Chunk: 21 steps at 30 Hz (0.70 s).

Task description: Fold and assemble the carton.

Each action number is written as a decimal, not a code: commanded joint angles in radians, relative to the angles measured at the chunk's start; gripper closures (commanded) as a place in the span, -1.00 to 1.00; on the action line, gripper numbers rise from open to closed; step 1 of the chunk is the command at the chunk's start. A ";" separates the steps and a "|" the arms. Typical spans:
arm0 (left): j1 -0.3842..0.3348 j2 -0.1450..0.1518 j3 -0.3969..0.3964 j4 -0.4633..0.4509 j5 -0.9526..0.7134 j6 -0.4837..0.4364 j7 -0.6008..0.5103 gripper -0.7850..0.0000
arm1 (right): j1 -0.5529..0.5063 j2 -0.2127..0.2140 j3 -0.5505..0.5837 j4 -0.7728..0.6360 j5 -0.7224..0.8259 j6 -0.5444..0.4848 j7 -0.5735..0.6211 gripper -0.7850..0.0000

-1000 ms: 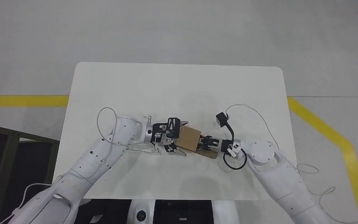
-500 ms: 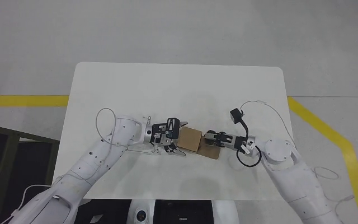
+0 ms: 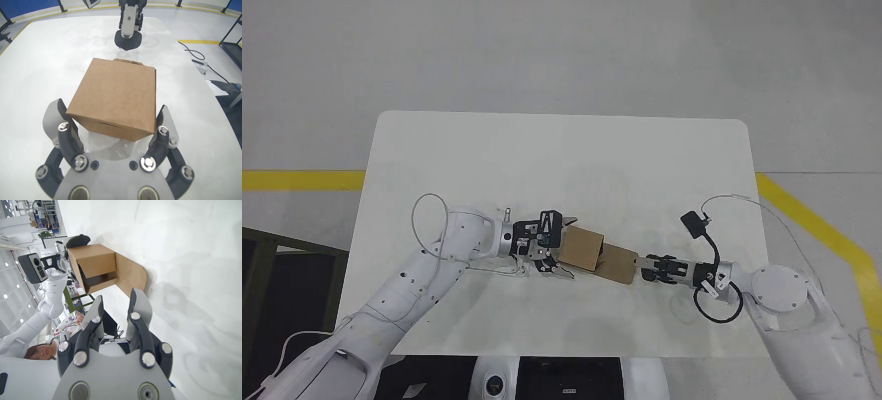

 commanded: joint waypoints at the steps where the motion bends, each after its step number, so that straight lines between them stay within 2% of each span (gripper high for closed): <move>1: 0.000 0.000 0.000 -0.002 0.001 -0.001 -0.001 -1.00 | -0.020 0.001 0.006 0.000 0.007 -0.015 -0.007 0.21; 11: 0.001 0.001 -0.001 -0.007 0.004 -0.001 -0.001 -1.00 | 0.006 -0.005 -0.053 0.064 0.019 -0.075 -0.023 0.25; 21: 0.005 0.004 -0.008 -0.010 0.001 -0.004 -0.006 -1.00 | 0.048 -0.013 -0.114 0.118 0.024 -0.089 -0.041 0.17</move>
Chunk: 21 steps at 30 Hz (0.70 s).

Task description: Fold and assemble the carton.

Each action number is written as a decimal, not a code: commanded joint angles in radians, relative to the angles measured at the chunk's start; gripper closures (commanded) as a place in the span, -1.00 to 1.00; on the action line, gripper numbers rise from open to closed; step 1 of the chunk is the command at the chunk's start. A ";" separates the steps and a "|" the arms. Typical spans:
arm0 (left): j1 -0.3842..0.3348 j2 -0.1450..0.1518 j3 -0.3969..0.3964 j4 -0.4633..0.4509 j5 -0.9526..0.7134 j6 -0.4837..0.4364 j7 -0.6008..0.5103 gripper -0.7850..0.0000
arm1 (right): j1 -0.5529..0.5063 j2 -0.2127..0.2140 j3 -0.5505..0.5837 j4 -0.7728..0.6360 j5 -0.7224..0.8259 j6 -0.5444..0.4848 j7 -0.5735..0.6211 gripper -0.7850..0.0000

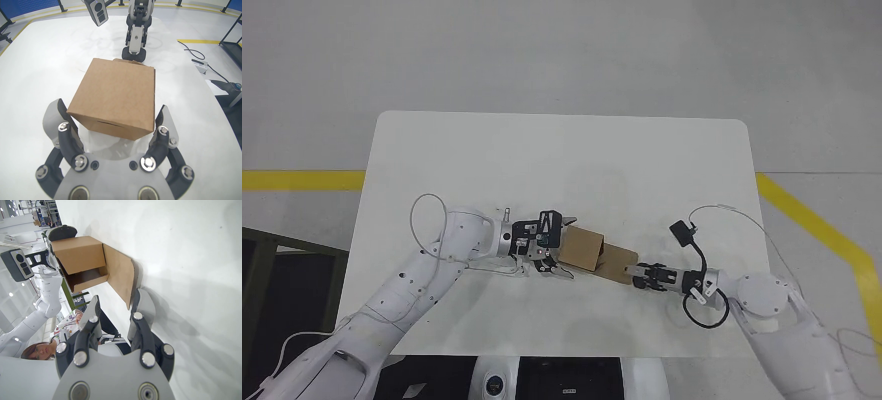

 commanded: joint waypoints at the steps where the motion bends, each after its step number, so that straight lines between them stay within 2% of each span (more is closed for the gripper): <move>1: 0.000 0.000 -0.001 -0.001 0.000 0.000 -0.001 -1.00 | 0.007 -0.002 -0.012 0.011 0.011 -0.004 -0.005 0.15; 13: 0.003 0.001 -0.002 -0.003 -0.003 0.001 -0.001 -1.00 | 0.047 -0.020 -0.062 0.063 0.145 -0.068 -0.037 0.17; 21: 0.004 0.001 -0.003 -0.005 -0.004 0.002 -0.002 -1.00 | 0.072 -0.027 -0.096 0.071 0.171 -0.073 -0.039 0.17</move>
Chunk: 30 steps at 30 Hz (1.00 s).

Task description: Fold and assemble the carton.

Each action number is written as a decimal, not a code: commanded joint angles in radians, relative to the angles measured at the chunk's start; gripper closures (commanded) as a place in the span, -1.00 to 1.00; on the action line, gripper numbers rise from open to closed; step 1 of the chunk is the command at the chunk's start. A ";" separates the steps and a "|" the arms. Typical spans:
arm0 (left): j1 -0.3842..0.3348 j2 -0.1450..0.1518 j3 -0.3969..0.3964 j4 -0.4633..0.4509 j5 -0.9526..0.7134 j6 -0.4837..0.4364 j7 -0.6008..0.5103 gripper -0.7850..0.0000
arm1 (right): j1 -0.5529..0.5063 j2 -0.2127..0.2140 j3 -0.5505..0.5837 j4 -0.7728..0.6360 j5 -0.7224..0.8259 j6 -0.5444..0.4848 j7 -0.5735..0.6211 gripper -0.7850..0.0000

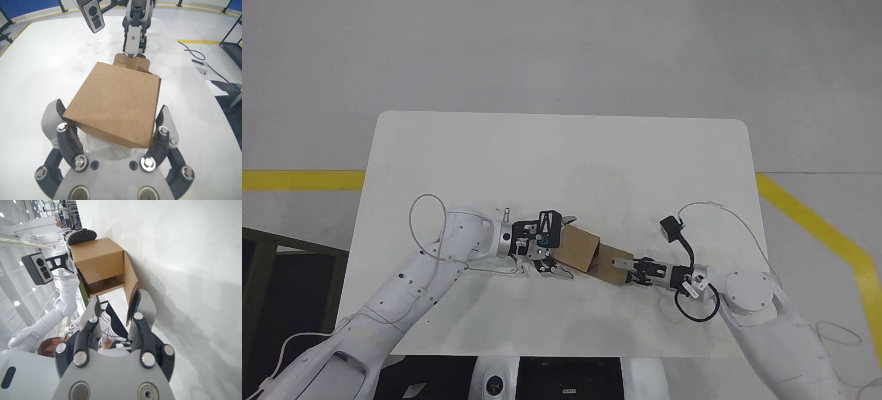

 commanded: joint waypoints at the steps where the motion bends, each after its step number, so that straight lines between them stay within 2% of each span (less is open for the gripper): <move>1: 0.000 0.000 0.000 -0.001 0.001 0.001 0.000 -1.00 | 0.007 -0.003 -0.009 0.001 0.025 -0.010 -0.006 0.16; 7: 0.001 0.001 0.000 -0.002 0.002 -0.001 0.001 -1.00 | 0.029 -0.009 -0.030 -0.023 0.018 0.001 -0.023 0.18; 16: 0.001 0.001 0.001 -0.002 0.001 -0.004 -0.003 -1.00 | 0.060 -0.008 -0.060 -0.062 -0.105 0.077 -0.043 0.23; 26: 0.001 0.000 0.003 -0.006 -0.001 -0.007 -0.008 -1.00 | 0.074 -0.008 -0.077 -0.163 -0.192 0.219 -0.077 0.17; 30: 0.000 0.000 0.003 -0.004 -0.002 -0.011 -0.011 -1.00 | 0.071 -0.005 -0.058 -0.160 -0.151 0.229 -0.044 0.11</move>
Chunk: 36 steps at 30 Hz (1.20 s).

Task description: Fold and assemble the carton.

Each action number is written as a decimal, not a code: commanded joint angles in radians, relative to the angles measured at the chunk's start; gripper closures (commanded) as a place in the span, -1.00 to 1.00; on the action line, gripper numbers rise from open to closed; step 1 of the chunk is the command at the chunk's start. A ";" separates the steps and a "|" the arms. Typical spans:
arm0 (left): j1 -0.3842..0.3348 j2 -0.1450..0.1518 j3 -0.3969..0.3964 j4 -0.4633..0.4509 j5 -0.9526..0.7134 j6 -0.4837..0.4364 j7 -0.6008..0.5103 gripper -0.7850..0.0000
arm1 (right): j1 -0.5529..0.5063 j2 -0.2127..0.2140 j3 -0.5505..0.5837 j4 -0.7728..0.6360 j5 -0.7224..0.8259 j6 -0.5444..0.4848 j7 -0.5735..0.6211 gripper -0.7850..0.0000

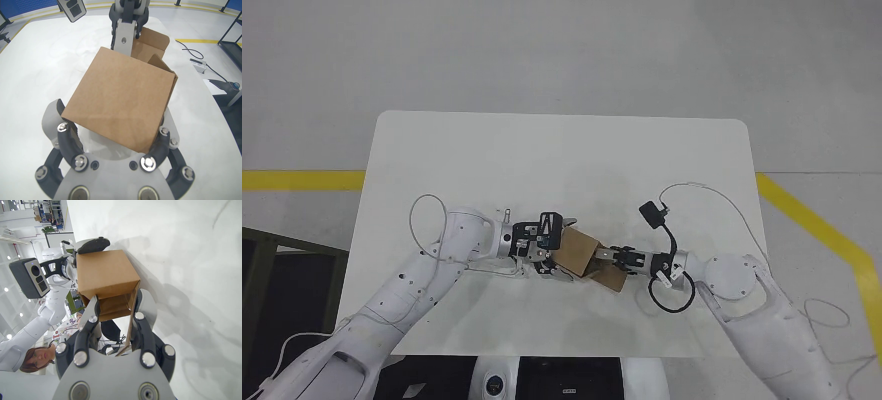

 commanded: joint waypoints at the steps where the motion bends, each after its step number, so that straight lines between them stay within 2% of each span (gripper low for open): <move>1: -0.001 0.000 0.000 0.001 0.000 -0.001 -0.002 -1.00 | -0.006 0.003 0.014 0.014 0.023 -0.008 0.024 0.07; 6: 0.002 0.000 0.001 0.004 -0.002 -0.006 -0.004 -1.00 | -0.035 0.012 0.055 0.066 0.081 -0.054 0.087 0.07; 12: 0.003 0.001 0.002 0.006 -0.003 -0.009 -0.010 -1.00 | -0.063 0.017 0.079 0.124 0.169 -0.155 0.174 0.05; 16: 0.002 0.001 0.005 0.005 -0.004 -0.009 -0.014 -1.00 | -0.065 0.017 0.071 0.148 0.199 -0.218 0.214 -0.05; 17: 0.001 0.001 0.005 0.004 -0.005 -0.009 -0.015 -1.00 | -0.063 0.017 0.067 0.151 0.188 -0.227 0.219 -0.15; 22: -0.001 0.001 0.010 0.003 -0.008 -0.009 -0.019 -1.00 | -0.060 0.015 0.040 0.142 0.162 -0.284 0.219 -0.22; 28: -0.003 0.001 0.012 0.005 -0.013 -0.009 -0.022 -1.00 | -0.066 0.013 0.023 0.130 0.117 -0.277 0.155 -0.11; 31: -0.004 0.002 0.010 0.006 -0.015 -0.009 -0.026 -1.00 | -0.082 0.014 0.032 0.123 0.134 -0.247 0.116 -0.17; 36: -0.001 0.004 0.004 0.003 -0.019 -0.009 -0.027 -1.00 | -0.135 0.025 0.082 0.073 0.163 -0.231 0.126 -0.39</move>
